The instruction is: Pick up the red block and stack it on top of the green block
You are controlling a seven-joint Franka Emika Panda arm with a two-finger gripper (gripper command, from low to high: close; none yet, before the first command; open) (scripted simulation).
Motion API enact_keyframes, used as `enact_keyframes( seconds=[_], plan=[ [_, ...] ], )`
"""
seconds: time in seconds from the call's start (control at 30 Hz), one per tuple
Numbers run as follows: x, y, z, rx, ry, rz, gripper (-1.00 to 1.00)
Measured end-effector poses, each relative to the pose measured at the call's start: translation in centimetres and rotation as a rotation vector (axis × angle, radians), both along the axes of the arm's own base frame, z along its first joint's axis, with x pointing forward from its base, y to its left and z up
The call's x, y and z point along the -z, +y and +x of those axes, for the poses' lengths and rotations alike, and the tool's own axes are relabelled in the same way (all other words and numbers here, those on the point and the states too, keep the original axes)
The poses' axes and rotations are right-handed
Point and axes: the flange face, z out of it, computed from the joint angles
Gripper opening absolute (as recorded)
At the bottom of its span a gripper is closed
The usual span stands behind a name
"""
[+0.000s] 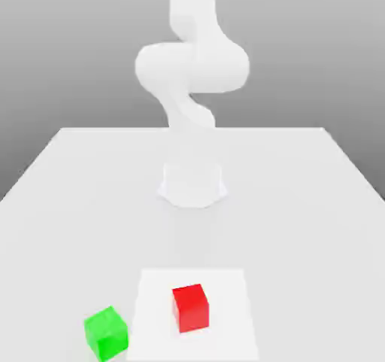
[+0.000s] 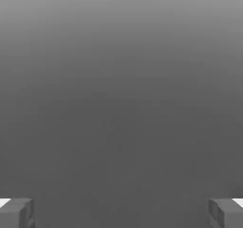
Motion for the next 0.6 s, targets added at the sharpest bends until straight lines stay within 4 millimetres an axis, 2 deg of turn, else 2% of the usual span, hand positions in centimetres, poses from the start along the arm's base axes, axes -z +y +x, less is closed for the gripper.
enact_keyframes(
  seconds=[0.13,0.3,0.43,0.6],
  plan=[
    [8.3,-0.1,4.6,-0.046,0.135,-0.016,0.0],
    [19.0,0.0,7.7,-0.101,0.296,-0.037,0.0],
    [27.6,0.1,8.3,-0.145,0.425,-0.056,0.0],
    [38.0,0.1,6.8,-0.2,0.586,-0.082,0.0]
  ],
)
